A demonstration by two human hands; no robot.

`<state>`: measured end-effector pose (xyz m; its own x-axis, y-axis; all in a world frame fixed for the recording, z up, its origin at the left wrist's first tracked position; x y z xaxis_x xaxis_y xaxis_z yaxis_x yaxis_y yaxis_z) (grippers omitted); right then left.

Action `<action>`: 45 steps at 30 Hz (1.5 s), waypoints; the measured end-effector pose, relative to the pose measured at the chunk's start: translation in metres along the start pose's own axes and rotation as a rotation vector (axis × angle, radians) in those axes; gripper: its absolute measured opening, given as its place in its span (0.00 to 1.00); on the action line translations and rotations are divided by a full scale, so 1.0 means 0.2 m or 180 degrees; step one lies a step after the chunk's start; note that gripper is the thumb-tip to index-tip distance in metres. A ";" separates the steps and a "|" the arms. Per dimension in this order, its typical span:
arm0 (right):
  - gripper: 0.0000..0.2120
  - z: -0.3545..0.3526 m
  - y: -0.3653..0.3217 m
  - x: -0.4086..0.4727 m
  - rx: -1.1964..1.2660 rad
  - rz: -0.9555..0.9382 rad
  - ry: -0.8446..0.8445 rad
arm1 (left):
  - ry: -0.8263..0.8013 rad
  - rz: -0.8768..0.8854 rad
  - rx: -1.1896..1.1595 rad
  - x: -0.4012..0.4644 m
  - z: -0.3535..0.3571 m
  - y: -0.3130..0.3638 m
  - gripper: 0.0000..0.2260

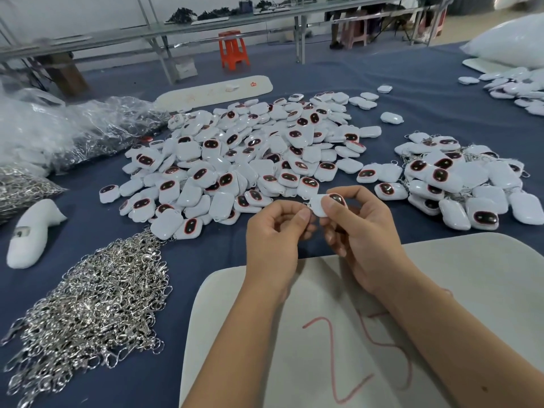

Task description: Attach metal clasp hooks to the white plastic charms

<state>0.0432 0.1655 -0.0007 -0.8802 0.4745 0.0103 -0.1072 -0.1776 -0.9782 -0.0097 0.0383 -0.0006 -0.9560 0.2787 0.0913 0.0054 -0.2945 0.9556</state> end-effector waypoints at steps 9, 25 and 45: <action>0.05 -0.01 0.02 0.00 -0.0186 -0.0019 0.0095 | -0.0253 0.1426 0.2392 -0.01 -0.01 0.09 0.06; 0.03 -0.02 0.01 0.01 -0.0029 -0.0054 -0.0132 | 0.0091 -0.0027 0.0027 -0.02 0.01 0.05 0.09; 0.04 0.00 0.02 0.00 -0.0308 -0.0298 -0.0175 | -0.0082 0.1379 0.2025 -0.02 -0.04 0.12 0.13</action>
<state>0.0436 0.1644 -0.0055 -0.8927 0.4366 0.1113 -0.1474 -0.0495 -0.9878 -0.0076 0.0233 0.0197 -0.8230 0.2817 0.4933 0.5529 0.1980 0.8093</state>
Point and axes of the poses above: each hand's wrist, its own x-axis towards the middle knuckle, its own z-axis out of the palm, y = z × x, the point moved 2 cm from there along x, towards the middle knuckle, and after that the axes turned 10 degrees about -x, right-handed, at the moved point
